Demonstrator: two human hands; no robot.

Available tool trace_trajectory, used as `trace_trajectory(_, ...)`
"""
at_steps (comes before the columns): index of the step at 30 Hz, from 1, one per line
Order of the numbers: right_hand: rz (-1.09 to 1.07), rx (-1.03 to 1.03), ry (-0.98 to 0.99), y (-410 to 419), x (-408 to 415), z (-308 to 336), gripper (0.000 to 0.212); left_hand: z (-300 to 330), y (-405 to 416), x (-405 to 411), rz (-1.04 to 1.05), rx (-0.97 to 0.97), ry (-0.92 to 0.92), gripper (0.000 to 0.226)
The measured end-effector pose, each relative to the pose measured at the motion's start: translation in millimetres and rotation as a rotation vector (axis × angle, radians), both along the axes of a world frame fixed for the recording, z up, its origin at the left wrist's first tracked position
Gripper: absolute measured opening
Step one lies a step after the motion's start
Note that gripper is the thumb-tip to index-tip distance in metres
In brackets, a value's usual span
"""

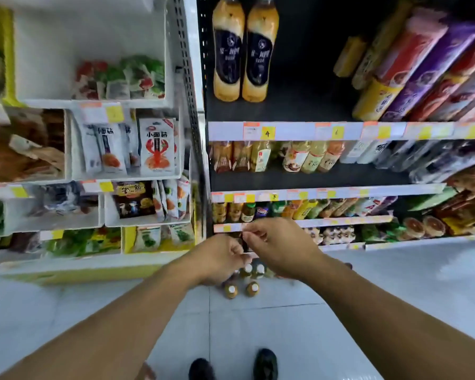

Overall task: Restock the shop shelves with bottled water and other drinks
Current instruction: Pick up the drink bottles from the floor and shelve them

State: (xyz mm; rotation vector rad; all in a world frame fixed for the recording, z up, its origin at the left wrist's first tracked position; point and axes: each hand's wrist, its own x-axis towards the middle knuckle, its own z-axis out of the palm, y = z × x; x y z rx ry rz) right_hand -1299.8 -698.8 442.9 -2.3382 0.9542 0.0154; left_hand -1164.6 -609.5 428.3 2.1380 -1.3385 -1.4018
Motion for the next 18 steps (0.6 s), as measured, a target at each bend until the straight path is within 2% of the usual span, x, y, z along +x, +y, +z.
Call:
trace_trajectory(3, -0.033, 0.081, 0.026, 6, -6, -58, 0.026, -66, 8, 1, 0.084, 0.082, 0.055, 0.029)
trace_trajectory(8, -0.080, 0.190, 0.111, 11, -24, -172, 0.031, -178, 18, -7, 0.140, 0.226, 0.046, 0.027)
trace_trajectory(10, -0.076, 0.235, 0.136, 9, -31, -222, 0.030, -228, 19, -10, 0.153, 0.279, 0.042, 0.035)
trace_trajectory(14, -0.104, 0.281, 0.198, 0, -38, -332, 0.040, -330, 11, -14, 0.120, 0.346, -0.040, 0.033)
trace_trajectory(18, -0.146, 0.339, 0.242, -13, -33, -439, 0.032, -432, -3, -16, 0.094, 0.345, -0.093, 0.032)
